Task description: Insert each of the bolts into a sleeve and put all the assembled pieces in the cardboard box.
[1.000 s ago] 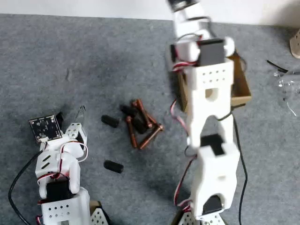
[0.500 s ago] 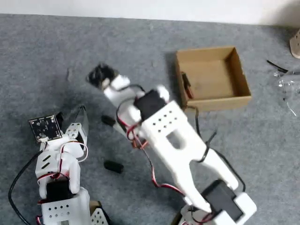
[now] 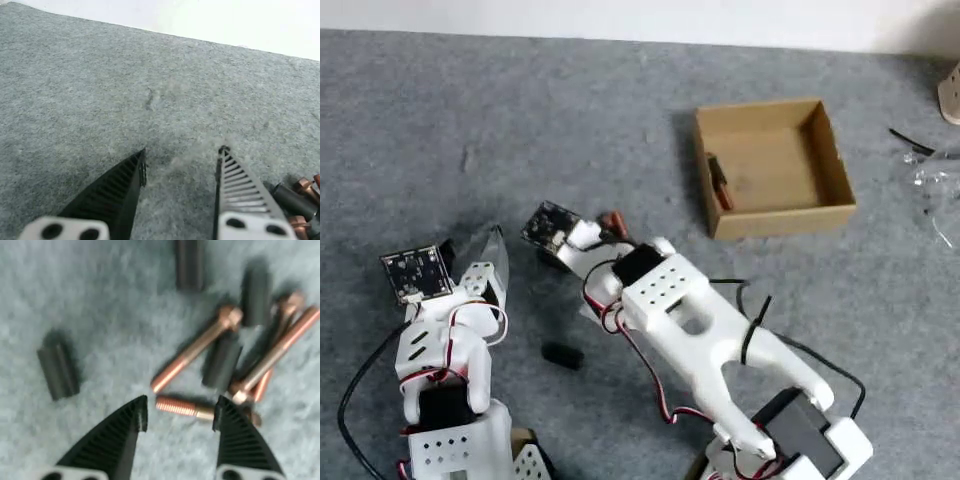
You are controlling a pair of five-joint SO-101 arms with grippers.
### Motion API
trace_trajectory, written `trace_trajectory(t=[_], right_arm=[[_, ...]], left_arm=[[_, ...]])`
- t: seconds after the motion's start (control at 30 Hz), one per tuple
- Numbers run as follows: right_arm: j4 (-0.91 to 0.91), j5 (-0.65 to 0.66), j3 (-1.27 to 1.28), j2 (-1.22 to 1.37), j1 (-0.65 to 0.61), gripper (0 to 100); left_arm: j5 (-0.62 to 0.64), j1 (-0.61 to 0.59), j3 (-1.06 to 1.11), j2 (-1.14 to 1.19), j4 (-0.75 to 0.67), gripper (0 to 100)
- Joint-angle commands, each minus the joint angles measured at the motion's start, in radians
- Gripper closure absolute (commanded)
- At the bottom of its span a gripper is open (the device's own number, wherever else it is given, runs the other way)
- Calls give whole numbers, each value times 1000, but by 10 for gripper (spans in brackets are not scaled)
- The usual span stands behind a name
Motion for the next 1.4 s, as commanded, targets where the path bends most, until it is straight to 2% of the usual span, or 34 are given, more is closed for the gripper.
trace_trajectory(t=[0.0,0.33,0.63,1.37], right_arm=[[-62,17,-1,-38,-8,803],[-47,15,-159,223,-1,803],[-47,17,-302,392,114,803],[-105,-20,-320,455,150,803]], left_arm=[[-8,15,12,-15,-28,783],[-8,13,12,-15,-28,783],[-8,15,12,-15,-28,783],[-8,15,12,-15,-28,783]])
